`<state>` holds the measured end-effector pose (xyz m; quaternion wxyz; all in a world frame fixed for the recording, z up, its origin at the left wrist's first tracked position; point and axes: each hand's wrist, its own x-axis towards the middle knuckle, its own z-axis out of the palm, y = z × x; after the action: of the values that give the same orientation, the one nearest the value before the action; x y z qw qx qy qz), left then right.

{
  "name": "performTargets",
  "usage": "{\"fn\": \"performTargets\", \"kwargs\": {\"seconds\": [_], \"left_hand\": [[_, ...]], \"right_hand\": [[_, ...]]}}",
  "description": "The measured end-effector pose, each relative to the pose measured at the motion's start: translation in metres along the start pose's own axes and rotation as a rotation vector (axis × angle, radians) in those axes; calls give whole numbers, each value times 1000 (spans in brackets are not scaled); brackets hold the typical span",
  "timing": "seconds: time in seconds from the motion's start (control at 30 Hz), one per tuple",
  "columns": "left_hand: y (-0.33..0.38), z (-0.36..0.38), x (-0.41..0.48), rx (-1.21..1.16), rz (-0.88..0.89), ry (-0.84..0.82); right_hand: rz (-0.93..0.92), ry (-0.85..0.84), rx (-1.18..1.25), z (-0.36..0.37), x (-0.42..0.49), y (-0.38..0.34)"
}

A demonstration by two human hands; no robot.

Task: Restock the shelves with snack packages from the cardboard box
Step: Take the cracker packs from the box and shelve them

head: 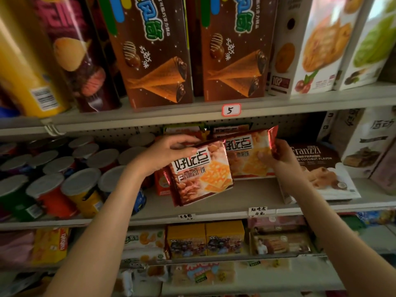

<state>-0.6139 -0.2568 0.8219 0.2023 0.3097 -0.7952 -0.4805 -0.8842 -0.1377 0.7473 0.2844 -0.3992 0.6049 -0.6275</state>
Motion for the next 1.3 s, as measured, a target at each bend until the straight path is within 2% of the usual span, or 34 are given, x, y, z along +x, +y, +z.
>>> {"fn": "performTargets", "kwargs": {"seconds": [0.27,0.53,0.67,0.77,0.83,0.9,0.97,1.13,1.2,1.3], "left_hand": [[4,17,10,127,52,-49],[-2,32,22,182,35,-97],[0,39,26,225,48,-107],[0,46,28,236,58,-103],[0,51,31,259,70,-101],[0,56,34,291,79,-92],[0,64,39,316,100,-79],[3,85,47,323,124,-73],[2,91,50,323,131,-58],[-3,94,49,317,147,13]], "right_hand": [[46,-60,-103,22,8,16],[141,49,-40,34,12,33],[185,141,-149,32,17,42],[169,135,-20,31,15,37],[103,136,66,30,12,26],[18,66,130,26,5,14],[-43,-68,39,18,-1,5],[-161,-299,-519,-8,-3,-1],[-154,-321,-676,-12,-2,1],[-190,-266,-743,-12,-3,0]]}}
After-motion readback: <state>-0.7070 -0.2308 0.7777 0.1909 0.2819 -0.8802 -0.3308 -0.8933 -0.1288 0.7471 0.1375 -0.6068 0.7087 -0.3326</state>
